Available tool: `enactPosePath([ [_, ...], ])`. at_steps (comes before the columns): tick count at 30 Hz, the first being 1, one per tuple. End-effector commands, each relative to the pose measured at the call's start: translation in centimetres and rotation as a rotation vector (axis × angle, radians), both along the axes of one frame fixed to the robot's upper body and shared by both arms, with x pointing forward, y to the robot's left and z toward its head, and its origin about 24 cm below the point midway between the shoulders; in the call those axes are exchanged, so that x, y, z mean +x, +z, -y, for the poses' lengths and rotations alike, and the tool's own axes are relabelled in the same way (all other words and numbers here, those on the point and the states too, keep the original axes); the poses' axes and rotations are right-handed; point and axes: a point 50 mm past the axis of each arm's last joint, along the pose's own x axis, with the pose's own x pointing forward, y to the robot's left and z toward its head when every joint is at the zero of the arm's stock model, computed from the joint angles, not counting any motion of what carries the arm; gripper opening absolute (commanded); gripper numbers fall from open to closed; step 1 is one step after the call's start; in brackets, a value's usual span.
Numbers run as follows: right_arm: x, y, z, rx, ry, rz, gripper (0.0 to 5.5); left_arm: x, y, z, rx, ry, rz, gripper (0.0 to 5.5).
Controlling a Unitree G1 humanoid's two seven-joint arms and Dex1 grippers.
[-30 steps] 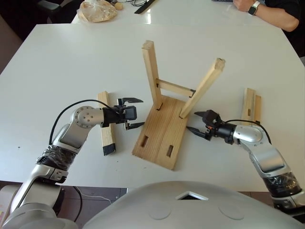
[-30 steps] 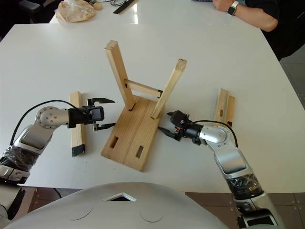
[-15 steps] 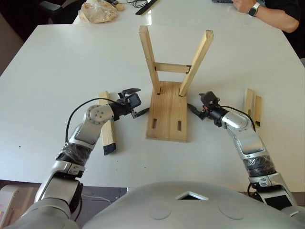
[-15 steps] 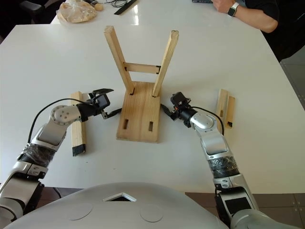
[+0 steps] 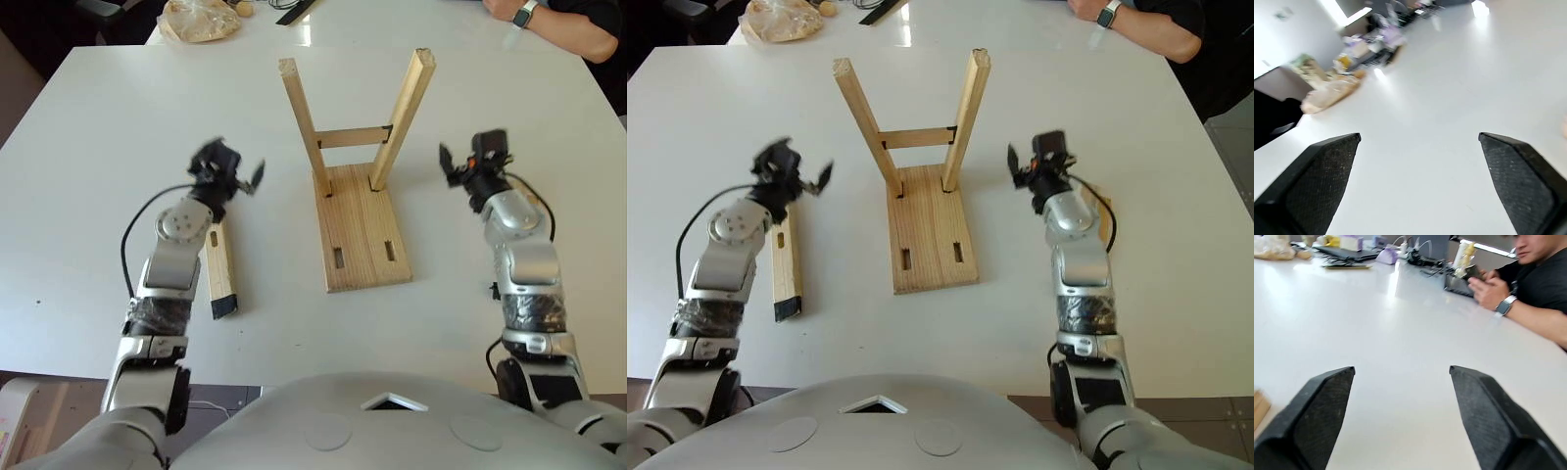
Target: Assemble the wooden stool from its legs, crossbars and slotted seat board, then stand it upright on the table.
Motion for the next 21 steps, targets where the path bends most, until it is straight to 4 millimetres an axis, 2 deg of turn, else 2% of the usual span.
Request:
enactPosePath([
  [1, 2.7, 3.0, 0.9, 0.03, -0.115, 0.1, 3.57, 1.5, 2.2, 0.6, -0.165, 0.22, 0.079, 4.48],
  [4, 4.1, 4.6, -1.2, 0.043, -0.069, 0.146, 3.57, 2.4, 3.9, 2.9, -0.25, 0.257, 0.106, 4.48],
  [7, 4.4, 5.3, -4.9, 0.031, 0.059, 0.163, 3.57, 2.8, 5.6, 6.3, -0.304, 0.177, 0.116, 4.48],
  [9, 3.5, 5.0, -8.7, 0.052, 0.204, 0.142, 3.57, 2.5, 6.4, 9.6, -0.314, 0.07, 0.108, 4.48],
  [11, 1.7, 4.5, -12.2, 0.065, 0.343, 0.126, 3.57, 1.4, 6.8, 13.1, -0.311, -0.069, 0.094, 4.48],
  [13, 0.4, 4.1, -13.6, 0.06, 0.399, 0.113, 3.57, 0.2, 6.6, 15.1, -0.302, -0.156, 0.076, 4.48],
  [14, 0.1, 3.8, -13.8, 0.056, 0.404, 0.103, 3.57, -0.1, 6.3, 15.4, -0.289, -0.172, 0.07, 4.48],
  [16, 0.1, 2.9, -13.2, 0.034, 0.386, 0.074, 3.57, -0.2, 5.6, 14.8, -0.277, -0.148, 0.049, 4.48],
  [21, 0.3, 1.5, -10.1, -0.019, 0.298, 0.028, 3.57, 0.3, 4.2, 11.4, -0.173, -0.059, 0.052, 4.48],
])
